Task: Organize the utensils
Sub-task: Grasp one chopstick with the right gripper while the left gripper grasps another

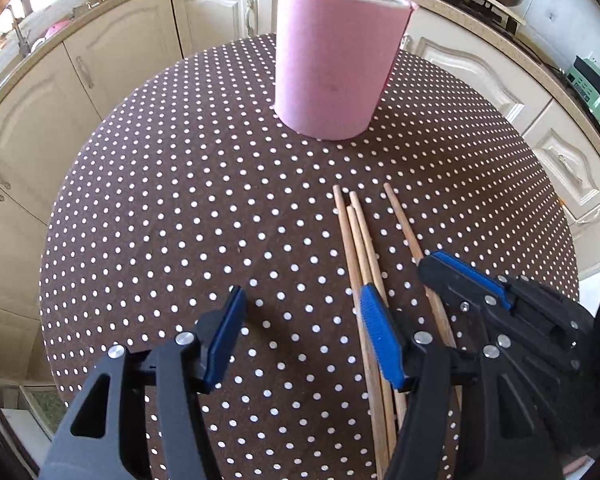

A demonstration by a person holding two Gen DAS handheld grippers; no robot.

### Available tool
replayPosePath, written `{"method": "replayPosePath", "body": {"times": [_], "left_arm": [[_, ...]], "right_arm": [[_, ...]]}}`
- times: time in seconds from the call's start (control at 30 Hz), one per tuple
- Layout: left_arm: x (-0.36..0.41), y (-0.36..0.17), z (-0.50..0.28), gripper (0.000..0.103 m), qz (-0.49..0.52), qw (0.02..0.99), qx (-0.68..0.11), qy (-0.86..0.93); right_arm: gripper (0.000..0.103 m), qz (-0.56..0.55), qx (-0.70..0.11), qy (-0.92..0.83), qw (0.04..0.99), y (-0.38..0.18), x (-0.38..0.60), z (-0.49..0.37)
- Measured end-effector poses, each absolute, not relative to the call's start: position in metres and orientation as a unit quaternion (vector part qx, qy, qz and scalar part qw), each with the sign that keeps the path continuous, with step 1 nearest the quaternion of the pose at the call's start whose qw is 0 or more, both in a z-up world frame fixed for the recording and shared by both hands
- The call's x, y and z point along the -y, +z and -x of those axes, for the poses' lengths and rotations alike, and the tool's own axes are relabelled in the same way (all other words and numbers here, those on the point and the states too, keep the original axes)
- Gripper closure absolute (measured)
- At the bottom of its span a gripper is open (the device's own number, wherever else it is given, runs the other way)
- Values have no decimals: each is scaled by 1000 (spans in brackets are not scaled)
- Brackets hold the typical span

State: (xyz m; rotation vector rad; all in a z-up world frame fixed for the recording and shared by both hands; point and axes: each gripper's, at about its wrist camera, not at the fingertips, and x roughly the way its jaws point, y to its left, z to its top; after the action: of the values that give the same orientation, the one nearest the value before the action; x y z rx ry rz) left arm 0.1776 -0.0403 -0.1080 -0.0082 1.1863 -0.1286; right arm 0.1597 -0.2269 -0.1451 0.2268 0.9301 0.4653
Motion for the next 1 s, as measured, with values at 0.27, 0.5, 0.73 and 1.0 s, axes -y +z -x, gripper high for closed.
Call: {"method": "replayPosePath", "body": {"times": [0.27,0.5,0.73,1.0], "left_arm": [[54,-108,-196,40,-19,803,-594,-49],[80,-111,-235,34,-45,774,-631,-24],[77,-114,-245,54,-42,785,-617,-34],[59,-117,-229,95,-6,818,-574,-44]], "right_arm": [[96,-141,-446,238,851,-149,240,-165],[96,-163,-443,234,850,-149,254,-163],[96,-159,-441,225,854,-147,255,-162],[96,-99,-432,208,872,-138,235,-157]]}}
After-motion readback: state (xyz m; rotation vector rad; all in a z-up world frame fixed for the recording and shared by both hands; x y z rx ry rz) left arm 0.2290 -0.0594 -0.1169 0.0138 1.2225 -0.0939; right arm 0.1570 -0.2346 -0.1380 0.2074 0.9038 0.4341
